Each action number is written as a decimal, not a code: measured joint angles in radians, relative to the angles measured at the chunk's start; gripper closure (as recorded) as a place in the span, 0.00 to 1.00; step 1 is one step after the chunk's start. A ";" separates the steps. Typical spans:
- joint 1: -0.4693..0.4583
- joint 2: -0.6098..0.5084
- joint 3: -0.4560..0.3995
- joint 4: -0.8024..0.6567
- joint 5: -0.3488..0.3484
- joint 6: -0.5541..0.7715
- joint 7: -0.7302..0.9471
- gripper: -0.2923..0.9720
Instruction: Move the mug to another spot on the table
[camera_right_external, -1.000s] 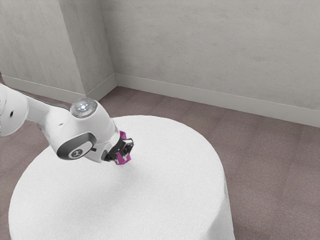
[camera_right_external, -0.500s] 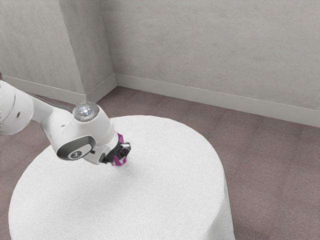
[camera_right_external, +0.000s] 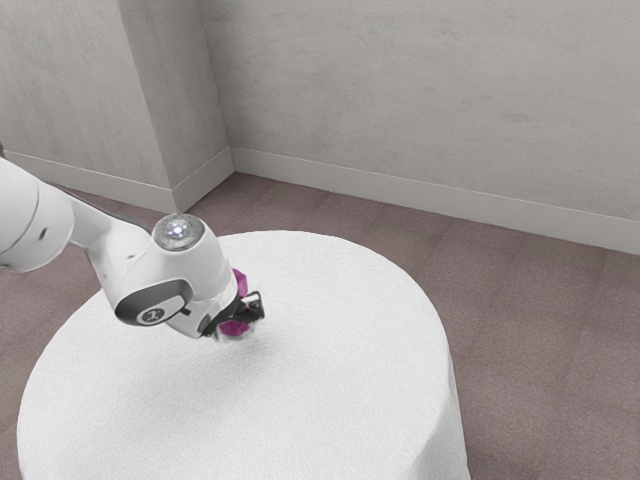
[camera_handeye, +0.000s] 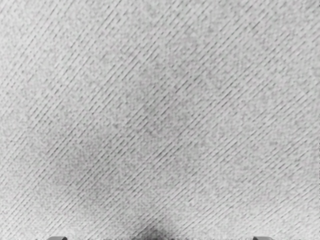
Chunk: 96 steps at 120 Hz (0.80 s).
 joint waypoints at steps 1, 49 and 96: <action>0.000 -0.001 0.000 0.000 0.000 0.000 0.000 0.39; -0.010 -0.080 -0.001 -0.082 0.005 -0.017 -0.036 0.26; -0.064 -0.273 -0.084 0.054 -0.365 -0.300 -0.132 0.23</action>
